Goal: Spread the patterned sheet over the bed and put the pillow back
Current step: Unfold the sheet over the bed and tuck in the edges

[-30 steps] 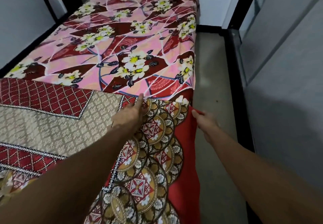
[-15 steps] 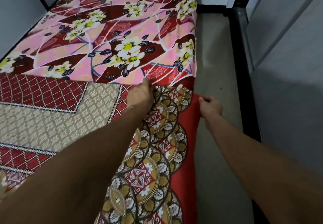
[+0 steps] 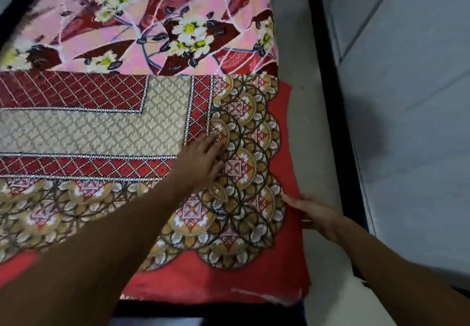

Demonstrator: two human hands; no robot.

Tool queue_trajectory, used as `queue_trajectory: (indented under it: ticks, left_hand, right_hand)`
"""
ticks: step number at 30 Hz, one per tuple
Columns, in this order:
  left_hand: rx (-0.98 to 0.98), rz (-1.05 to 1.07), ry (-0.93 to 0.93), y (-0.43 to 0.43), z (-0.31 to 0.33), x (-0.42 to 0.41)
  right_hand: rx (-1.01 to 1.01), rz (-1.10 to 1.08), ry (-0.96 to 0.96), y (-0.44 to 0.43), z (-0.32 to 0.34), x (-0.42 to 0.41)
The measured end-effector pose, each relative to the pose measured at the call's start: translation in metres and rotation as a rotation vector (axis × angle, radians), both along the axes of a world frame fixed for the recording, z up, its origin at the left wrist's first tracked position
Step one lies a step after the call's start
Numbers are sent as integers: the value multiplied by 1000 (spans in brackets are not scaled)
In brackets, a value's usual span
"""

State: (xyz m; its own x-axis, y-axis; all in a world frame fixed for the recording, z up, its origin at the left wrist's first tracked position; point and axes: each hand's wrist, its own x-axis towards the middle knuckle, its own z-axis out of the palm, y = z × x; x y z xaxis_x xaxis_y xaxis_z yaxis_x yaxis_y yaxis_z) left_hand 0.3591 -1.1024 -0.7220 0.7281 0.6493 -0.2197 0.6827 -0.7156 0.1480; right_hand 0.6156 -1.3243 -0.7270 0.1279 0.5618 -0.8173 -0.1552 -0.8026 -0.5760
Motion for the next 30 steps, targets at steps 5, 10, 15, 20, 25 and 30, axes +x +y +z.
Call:
queue_trajectory:
  ticks: [5, 10, 15, 20, 25, 30]
  left_hand:
    - [29, -164, 51, -79, -3, -57]
    - [30, -224, 54, -138, -11, -103]
    - [19, -242, 51, -187, -5, -160]
    - [16, -240, 185, -211, 5, -202]
    - [40, -144, 181, -189, 21, -233]
    - [65, -56, 184, -184, 15, -262]
  right_hand:
    - [-25, -14, -7, -65, 18, -37]
    - [-1, 41, -30, -111, 28, -59]
    - [101, -70, -154, -145, 9, -64]
    - [32, -138, -414, -150, -16, -88]
    - [56, -65, -813, -144, 6, -106]
    - [-30, -113, -693, -143, -1, -135]
